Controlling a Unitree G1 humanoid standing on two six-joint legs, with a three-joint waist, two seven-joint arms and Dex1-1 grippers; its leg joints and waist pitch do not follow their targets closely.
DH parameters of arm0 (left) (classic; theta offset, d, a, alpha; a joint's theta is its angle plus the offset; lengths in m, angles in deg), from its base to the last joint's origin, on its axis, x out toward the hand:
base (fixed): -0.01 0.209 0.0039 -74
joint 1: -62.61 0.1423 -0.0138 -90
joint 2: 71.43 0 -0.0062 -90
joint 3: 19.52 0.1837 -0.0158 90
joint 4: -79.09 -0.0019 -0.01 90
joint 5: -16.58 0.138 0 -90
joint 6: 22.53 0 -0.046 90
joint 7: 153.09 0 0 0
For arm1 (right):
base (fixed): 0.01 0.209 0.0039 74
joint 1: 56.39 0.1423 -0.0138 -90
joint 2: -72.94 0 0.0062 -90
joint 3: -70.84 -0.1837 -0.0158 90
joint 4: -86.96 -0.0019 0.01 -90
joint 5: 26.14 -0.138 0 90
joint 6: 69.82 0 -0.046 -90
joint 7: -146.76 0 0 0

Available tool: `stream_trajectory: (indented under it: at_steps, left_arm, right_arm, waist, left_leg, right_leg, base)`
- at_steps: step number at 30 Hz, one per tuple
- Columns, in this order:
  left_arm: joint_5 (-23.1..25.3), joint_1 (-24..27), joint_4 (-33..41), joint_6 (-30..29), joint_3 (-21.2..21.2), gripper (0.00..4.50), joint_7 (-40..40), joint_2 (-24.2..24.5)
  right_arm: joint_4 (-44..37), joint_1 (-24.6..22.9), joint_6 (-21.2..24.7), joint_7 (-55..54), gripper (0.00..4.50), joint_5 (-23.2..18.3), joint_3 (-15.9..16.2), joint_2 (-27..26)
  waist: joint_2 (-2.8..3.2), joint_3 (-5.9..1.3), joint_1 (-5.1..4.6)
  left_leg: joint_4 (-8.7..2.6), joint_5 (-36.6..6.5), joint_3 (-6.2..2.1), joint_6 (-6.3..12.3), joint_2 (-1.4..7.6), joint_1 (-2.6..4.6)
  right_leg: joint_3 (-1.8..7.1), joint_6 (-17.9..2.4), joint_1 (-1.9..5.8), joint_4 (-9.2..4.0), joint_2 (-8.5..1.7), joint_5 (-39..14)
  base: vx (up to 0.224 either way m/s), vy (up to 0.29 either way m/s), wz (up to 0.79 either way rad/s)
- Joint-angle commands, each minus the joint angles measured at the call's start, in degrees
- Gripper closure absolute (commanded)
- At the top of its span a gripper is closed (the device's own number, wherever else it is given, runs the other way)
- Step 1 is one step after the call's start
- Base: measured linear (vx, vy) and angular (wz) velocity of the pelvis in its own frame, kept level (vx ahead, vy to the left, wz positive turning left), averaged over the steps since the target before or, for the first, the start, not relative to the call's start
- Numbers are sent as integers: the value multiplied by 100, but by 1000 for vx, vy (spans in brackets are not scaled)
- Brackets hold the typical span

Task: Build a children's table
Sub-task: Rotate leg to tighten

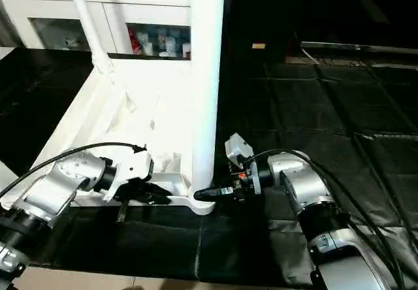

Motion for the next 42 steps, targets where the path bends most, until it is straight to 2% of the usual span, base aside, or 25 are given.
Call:
stream_trajectory:
  at_steps: [1, 2, 14, 15, 16, 17, 18, 19, 20, 22, 23, 24, 25, 26, 28, 31, 32, 33, 37, 39, 40, 42]
  left_arm:
    - [-104, -16, 160, -27, 29, 450, -53, -4]
    - [-94, -19, 152, -36, 24, 450, -30, -8]
    - [-91, -50, 114, -156, -18, 450, 111, -89]
    - [-111, -246, -97, -528, -191, 450, 658, -461]
    - [-124, -648, -537, -1203, -539, 450, 1838, -1245]
    - [-107, -762, -676, -1342, -623, 450, 2193, -1474]
    - [-84, -869, -822, -1438, -712, 450, 2576, -1706]
    - [-85, -935, -911, -1486, -761, 450, 2780, -1849]
    - [-90, -974, -965, -1511, -790, 450, 2888, -1927]
    - [-36, -1044, -1065, -1473, -792, 450, 3090, -2042]
    - [-36, -1044, -1065, -1473, -792, 450, 3090, -2042]
    - [-19, -1057, -1085, -1456, -780, 450, 3115, -2058]
    - [62, -1073, -1108, -1426, -760, 450, 3094, -2037]
    - [113, -1082, -1131, -1409, -761, 450, 3074, -2021]
    - [233, -1107, -1202, -1336, -752, 450, 3040, -1952]
    - [333, -1079, -1253, -1171, -693, 450, 2996, -1800]
    - [337, -1066, -1255, -1140, -685, 450, 2987, -1779]
    - [341, -1058, -1260, -1124, -678, 450, 2988, -1759]
    - [389, -997, -1316, -878, -628, 450, 2920, -1569]
    - [331, -926, -1311, -444, -724, 450, 2821, -1464]
    - [293, -899, -1287, -326, -750, 450, 2785, -1443]
    - [181, -836, -1206, -296, -833, 450, 2730, -1433]
  right_arm:
    - [22, 58, 0, 186, 239, -95, 26, -51]
    - [25, 46, 14, 193, 239, -107, 22, -64]
    - [-35, -34, 95, 69, 244, -140, -29, -147]
    - [-301, -298, 333, -734, 244, -149, -206, -417]
    - [-696, -754, 796, -2453, 244, -55, -494, -1045]
    - [-725, -838, 890, -2992, 244, 19, -555, -1270]
    - [-662, -863, 944, -3557, 245, 141, -597, -1521]
    - [-528, -813, 946, -3962, 246, 225, -639, -1708]
    - [-435, -769, 946, -4190, 246, 268, -667, -1815]
    - [-193, -607, 825, -4596, 246, 392, -678, -2011]
    - [-193, -607, 825, -4596, 246, 392, -678, -2011]
    - [-139, -562, 781, -4649, 246, 430, -661, -2044]
    - [-183, -528, 750, -4694, 246, 523, -663, -2082]
    - [-244, -524, 794, -4740, 246, 544, -700, -2109]
    - [-392, -527, 872, -4785, 246, 607, -730, -2114]
    - [-617, -640, 846, -4685, 246, 580, -661, -1992]
    - [-619, -652, 830, -4730, 212, 591, -669, -1962]
    - [-614, -659, 824, -4732, 212, 586, -686, -1946]
    - [-674, -771, 773, -4697, 159, 545, -886, -1760]
    - [-1198, -1009, 917, -4155, 147, 229, -1072, -1445]
    - [-1362, -1079, 977, -3971, 137, 124, -1092, -1346]
    - [-1628, -1192, 1070, -3649, 123, -36, -1100, -1154]
  waist:
    - [-50, -398, 12]
    - [-36, -400, 10]
    - [-48, -405, 6]
    - [35, -387, -9]
    - [-6, -357, 0]
    - [27, -354, 13]
    - [-5, -341, -15]
    - [10, -359, -53]
    - [-7, -365, -126]
    - [29, -368, -223]
    - [5, -379, -294]
    - [1, -376, -299]
    - [31, -378, -293]
    - [22, -371, -305]
    - [4, -372, -290]
    - [12, -374, -273]
    - [-4, -369, -275]
    - [-4, -369, -275]
    - [-14, -360, -263]
    - [-16, -360, -242]
    - [-37, -361, -220]
    - [-24, -380, -211]
  left_leg:
    - [-390, -893, 110, 372, -16, -44]
    - [-390, -903, 109, 363, -16, -42]
    - [-389, -912, 109, 361, -17, -41]
    - [-392, -870, 121, 318, -18, -31]
    - [-398, -914, 140, 264, -24, -1]
    - [-413, -1075, 117, 95, -52, 14]
    - [-434, -1173, 108, 3, -70, 0]
    - [-457, -1287, 63, -129, -97, -21]
    - [-471, -1316, 46, -136, -107, -61]
    - [-453, -1401, 49, -29, -130, -88]
    - [-448, -1453, 40, 40, -142, -94]
    - [-442, -1465, 43, 85, -146, -92]
    - [-425, -1472, 58, 148, -143, -42]
    - [-425, -1478, 61, 174, -141, -40]
    - [-439, -1316, 52, 204, -126, -59]
    - [-453, -1289, 32, 184, -103, -64]
    - [-455, -1305, 36, 173, -99, -61]
    - [-455, -1305, 36, 173, -99, -61]
    - [-464, -1359, 37, 168, -96, -59]
    - [-459, -1345, 43, 194, -93, -46]
    - [-457, -1316, 43, 254, -92, -55]
    - [-459, -1210, 31, 289, -68, -82]
  right_leg:
    - [217, -1357, 381, -337, -154, -1236]
    - [215, -1352, 379, -340, -150, -1235]
    - [212, -1390, 385, -334, -142, -1148]
    - [238, -1376, 373, -331, -126, -1087]
    - [254, -1320, 343, -396, -115, -1146]
    - [238, -1222, 348, -414, -128, -1488]
    - [221, -1078, 366, -445, -131, -1816]
    - [180, -841, 408, -457, -150, -2305]
    - [164, -696, 432, -497, -162, -2467]
    - [153, -652, 418, -544, -152, -2452]
    - [137, -629, 422, -561, -144, -2482]
    - [131, -622, 419, -573, -137, -2493]
    - [143, -662, 365, -597, -139, -2471]
    - [144, -688, 357, -604, -126, -2458]
    - [153, -749, 379, -578, -113, -2287]
    - [171, -804, 390, -547, -112, -2102]
    - [178, -827, 383, -545, -106, -2056]
    - [178, -827, 383, -545, -106, -2056]
    - [189, -846, 384, -539, -110, -2104]
    - [199, -816, 378, -554, -109, -2088]
    - [205, -789, 399, -540, -91, -1991]
    - [209, -841, 420, -508, -108, -1752]
  base:
    - [0, 0, 0]
    - [0, 0, 0]
    - [0, 0, 0]
    - [0, 0, 0]
    - [0, 0, 0]
    - [0, 0, 0]
    - [0, 0, 0]
    - [0, 0, 0]
    - [0, 0, 0]
    - [0, 0, 0]
    - [0, 0, 0]
    - [0, 0, 0]
    - [0, 0, 0]
    - [0, 0, 0]
    - [0, 0, 0]
    - [0, 0, 0]
    - [0, 0, 0]
    - [0, 0, 0]
    - [0, 0, 0]
    - [0, 0, 0]
    - [0, 0, 0]
    - [0, 0, 0]
